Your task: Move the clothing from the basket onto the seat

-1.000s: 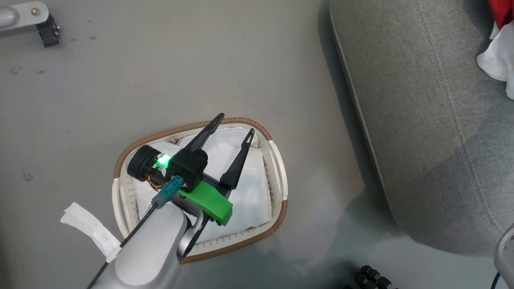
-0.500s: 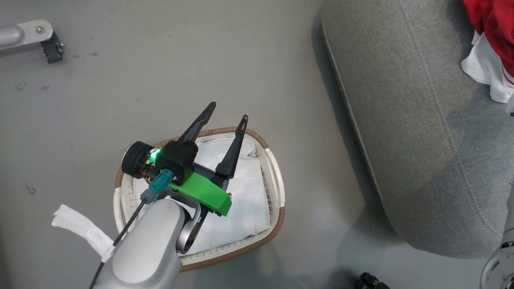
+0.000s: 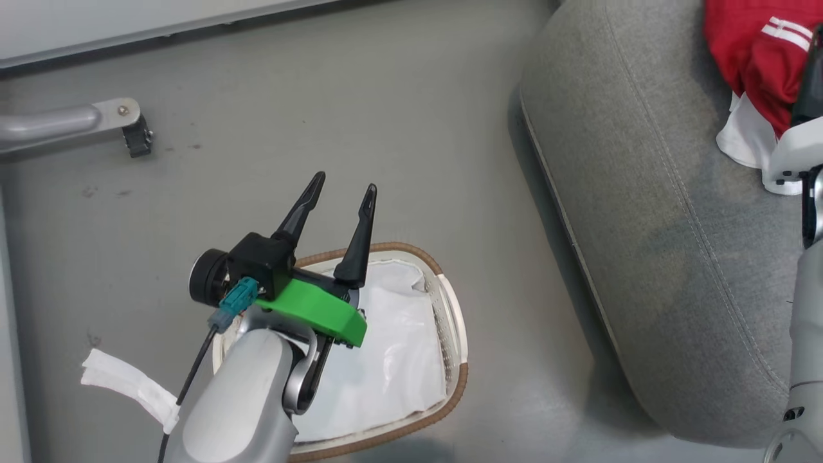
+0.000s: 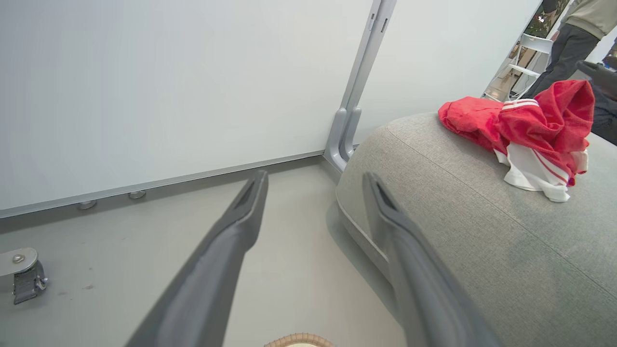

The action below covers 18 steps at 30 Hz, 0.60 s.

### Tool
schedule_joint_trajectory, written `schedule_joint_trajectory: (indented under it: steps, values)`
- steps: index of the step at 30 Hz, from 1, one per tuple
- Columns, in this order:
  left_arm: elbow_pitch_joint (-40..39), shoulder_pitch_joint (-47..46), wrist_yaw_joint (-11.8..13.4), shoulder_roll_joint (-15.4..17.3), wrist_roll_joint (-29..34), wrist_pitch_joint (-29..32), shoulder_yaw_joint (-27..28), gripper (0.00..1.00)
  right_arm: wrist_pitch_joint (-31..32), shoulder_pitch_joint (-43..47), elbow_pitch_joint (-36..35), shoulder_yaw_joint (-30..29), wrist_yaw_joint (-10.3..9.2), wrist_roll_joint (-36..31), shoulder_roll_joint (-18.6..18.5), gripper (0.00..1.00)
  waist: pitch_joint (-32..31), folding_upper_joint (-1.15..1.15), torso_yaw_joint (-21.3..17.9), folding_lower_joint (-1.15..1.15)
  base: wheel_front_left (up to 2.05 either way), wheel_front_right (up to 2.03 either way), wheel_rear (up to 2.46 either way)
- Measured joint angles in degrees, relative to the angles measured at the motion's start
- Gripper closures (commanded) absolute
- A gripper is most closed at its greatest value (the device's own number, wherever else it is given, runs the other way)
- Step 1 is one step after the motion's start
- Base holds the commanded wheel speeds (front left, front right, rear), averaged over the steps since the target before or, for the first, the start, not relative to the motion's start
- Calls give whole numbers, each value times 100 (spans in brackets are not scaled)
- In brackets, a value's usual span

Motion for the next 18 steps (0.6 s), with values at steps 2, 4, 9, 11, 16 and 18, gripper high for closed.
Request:
schedule_joint_trajectory:
  steps: [2, 4, 9, 11, 16, 18]
  values:
    - [104, 72, 4, -23, -8, 0, 80, 0, 1, 64, -41, 159, 0, 52, 22, 0, -130, 0, 59, 0, 0, 0, 0]
    - [204, 135, 30, -46, 13, 1, 205, 0, 0, 154, -26, 320, 0, 99, 46, 0, -278, 0, 138, 0, 0, 0, 0]
    - [270, 384, 118, -96, -18, 0, 627, 0, 0, 304, 23, 723, 0, 287, 134, 0, -607, 0, 358, 0, 0, 0, 0]
    - [264, 506, 156, -103, -18, 1, 829, 0, 0, 428, 33, 926, 0, 465, 225, 0, -739, 0, 463, 0, 0, 0, 0]
    - [182, 807, 197, -113, 14, 1, 1285, 0, 1, 855, -46, 1386, 0, 857, 387, 0, -1007, 0, 712, 0, 0, 0, 0]
    - [118, 947, 200, -114, 25, 1, 1480, 0, 0, 1078, -81, 1561, 0, 1001, 430, 0, -1119, 0, 802, 0, 0, 0, 0]
